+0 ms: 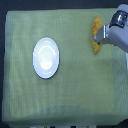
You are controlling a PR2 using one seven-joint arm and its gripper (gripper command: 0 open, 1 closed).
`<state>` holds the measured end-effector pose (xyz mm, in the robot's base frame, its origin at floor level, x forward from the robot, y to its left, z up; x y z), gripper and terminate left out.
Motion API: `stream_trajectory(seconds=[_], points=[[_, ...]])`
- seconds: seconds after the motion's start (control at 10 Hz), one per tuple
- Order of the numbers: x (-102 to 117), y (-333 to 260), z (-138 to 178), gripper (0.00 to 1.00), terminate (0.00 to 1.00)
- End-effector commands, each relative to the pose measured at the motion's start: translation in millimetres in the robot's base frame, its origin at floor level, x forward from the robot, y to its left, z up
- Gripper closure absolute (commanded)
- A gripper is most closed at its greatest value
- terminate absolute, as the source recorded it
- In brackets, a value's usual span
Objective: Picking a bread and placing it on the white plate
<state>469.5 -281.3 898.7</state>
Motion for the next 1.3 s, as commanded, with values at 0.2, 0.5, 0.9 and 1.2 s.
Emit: stream_trajectory(seconds=[0.2, 0.5, 0.9, 1.2], points=[[11, -4, -5, 0.0, 0.0], [32, -5, -18, 0.0, 0.0], [70, -12, -42, 0.0, 0.0], [99, -11, -72, 0.0, 0.0]])
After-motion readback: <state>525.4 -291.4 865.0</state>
